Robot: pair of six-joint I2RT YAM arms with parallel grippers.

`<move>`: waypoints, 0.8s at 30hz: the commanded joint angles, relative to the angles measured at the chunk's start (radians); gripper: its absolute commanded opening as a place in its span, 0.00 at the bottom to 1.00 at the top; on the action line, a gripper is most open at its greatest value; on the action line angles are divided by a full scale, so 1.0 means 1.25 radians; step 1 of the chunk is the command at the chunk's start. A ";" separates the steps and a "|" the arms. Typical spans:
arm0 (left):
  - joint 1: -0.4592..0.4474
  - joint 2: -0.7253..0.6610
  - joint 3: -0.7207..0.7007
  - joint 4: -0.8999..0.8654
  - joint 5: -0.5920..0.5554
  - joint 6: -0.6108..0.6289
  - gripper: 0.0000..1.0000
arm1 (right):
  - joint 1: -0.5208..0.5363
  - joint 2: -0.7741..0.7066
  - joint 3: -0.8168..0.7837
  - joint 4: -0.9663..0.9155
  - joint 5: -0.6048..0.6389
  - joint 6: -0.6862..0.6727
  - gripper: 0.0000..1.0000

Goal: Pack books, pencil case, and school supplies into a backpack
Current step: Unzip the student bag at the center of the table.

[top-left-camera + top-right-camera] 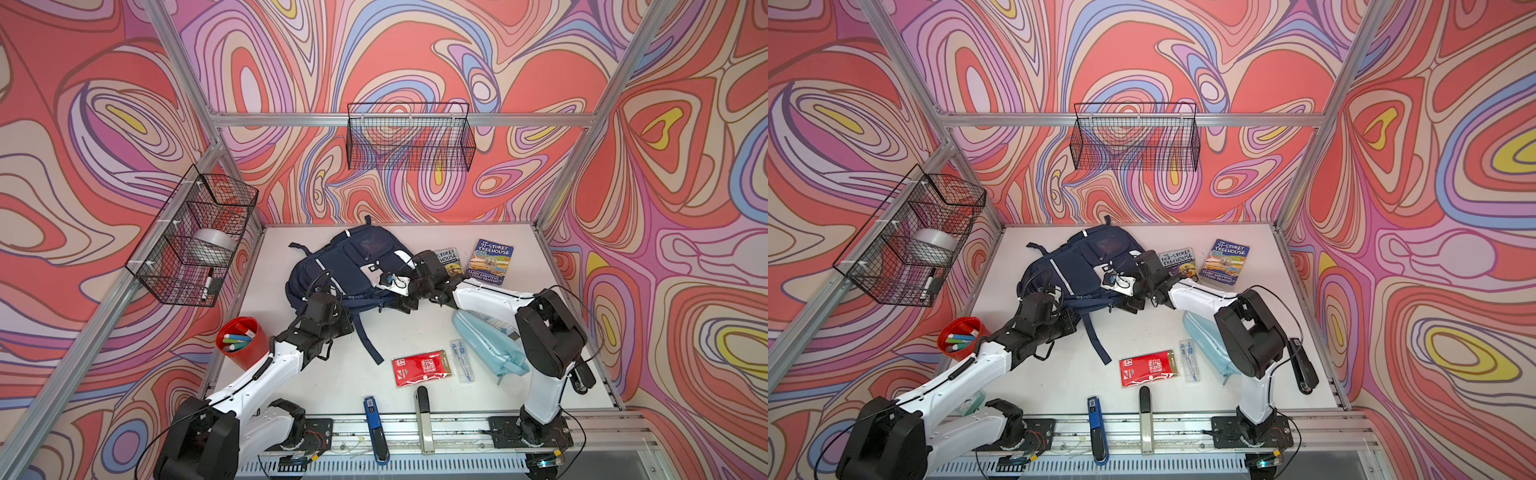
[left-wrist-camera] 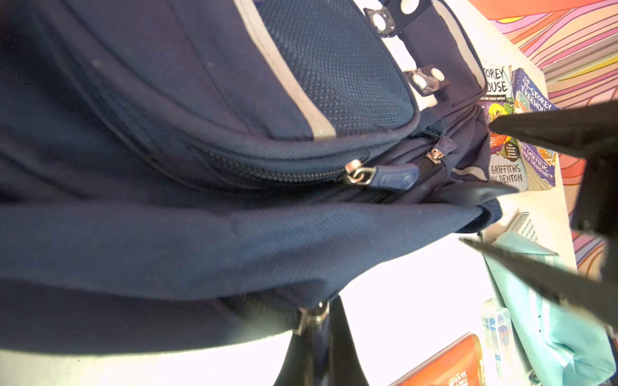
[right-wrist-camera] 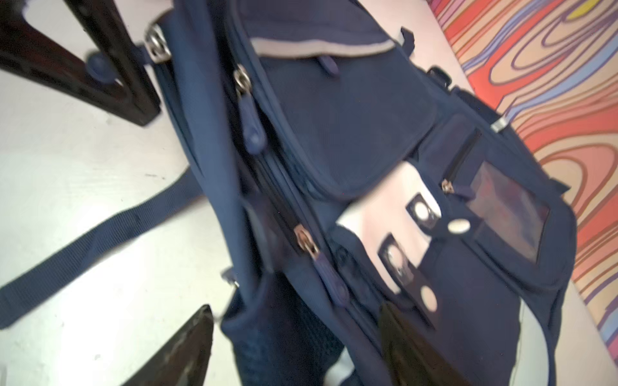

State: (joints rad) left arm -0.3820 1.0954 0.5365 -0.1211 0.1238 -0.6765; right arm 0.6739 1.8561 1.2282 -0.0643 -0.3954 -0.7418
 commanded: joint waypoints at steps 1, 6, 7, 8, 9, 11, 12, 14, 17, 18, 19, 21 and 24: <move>-0.021 -0.005 0.049 -0.003 0.002 -0.025 0.00 | 0.071 -0.019 -0.061 0.208 0.111 0.016 0.80; -0.027 -0.004 0.069 -0.010 0.014 -0.035 0.00 | 0.132 0.013 -0.100 0.336 0.162 0.007 0.77; -0.028 -0.007 0.075 -0.015 0.013 -0.036 0.00 | 0.146 0.030 -0.096 0.352 0.184 -0.014 0.76; -0.030 -0.011 0.079 -0.020 0.011 -0.035 0.00 | 0.154 0.045 -0.088 0.362 0.206 -0.022 0.74; -0.031 -0.013 0.083 -0.028 0.005 -0.033 0.00 | 0.158 0.058 -0.080 0.371 0.222 -0.023 0.68; -0.029 -0.015 0.086 -0.046 -0.010 -0.029 0.00 | 0.158 0.060 -0.079 0.370 0.233 -0.030 0.50; -0.028 -0.018 0.082 -0.051 -0.015 -0.028 0.00 | 0.157 0.057 -0.091 0.371 0.243 -0.035 0.41; -0.026 -0.030 0.070 -0.041 -0.016 -0.033 0.00 | 0.151 0.051 -0.118 0.374 0.253 -0.051 0.28; -0.026 -0.038 0.065 -0.042 -0.015 -0.045 0.00 | 0.137 0.051 -0.155 0.405 0.207 -0.057 0.09; -0.025 -0.039 0.064 -0.047 -0.022 -0.044 0.00 | 0.133 0.051 -0.160 0.404 0.192 -0.058 0.00; -0.023 -0.042 0.065 -0.053 -0.027 -0.040 0.00 | 0.130 0.048 -0.164 0.394 0.183 -0.064 0.00; -0.001 -0.049 0.066 -0.069 -0.025 -0.028 0.00 | 0.118 0.031 -0.181 0.376 0.171 -0.062 0.00; 0.023 -0.052 0.082 -0.132 -0.065 0.020 0.00 | 0.091 -0.017 -0.221 0.369 0.135 -0.049 0.00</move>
State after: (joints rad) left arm -0.3920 1.0710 0.5949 -0.2218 0.1402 -0.6983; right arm 0.8383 1.8915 1.0115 0.4500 -0.2050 -0.8112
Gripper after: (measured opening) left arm 0.048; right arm 0.047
